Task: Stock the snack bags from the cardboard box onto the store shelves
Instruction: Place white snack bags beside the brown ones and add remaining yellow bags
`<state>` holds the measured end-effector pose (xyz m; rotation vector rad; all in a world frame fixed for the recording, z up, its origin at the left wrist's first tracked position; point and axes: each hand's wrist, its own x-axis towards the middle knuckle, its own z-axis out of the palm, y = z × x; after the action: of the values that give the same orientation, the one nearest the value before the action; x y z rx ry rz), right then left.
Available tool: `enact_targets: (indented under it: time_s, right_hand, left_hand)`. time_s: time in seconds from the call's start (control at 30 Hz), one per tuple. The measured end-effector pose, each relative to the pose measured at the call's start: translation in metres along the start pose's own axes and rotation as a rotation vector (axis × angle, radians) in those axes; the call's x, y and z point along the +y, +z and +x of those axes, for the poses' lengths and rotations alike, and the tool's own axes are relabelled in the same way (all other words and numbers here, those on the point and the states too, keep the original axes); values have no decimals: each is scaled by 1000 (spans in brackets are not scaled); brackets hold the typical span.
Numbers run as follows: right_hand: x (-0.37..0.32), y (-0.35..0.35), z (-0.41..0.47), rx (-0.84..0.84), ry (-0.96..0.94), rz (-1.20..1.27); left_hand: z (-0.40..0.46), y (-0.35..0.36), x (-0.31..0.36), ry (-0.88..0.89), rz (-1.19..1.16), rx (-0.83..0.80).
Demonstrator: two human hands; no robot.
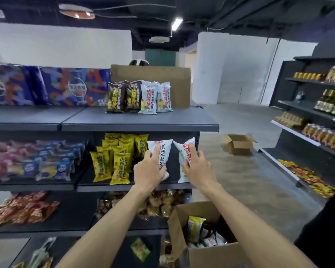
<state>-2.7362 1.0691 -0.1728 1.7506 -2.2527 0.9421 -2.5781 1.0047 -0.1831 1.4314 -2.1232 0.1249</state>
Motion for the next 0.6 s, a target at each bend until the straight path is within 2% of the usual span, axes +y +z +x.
enact_targets:
  time_s: [0.27, 0.6]
  right_hand:
    - [-46, -34, 92, 123, -63, -29]
    - [-44, -30, 199, 154, -85, 62]
  left_hand:
    - [87, -57, -1, 2, 51, 172]
    - [190, -46, 12, 19, 150, 242]
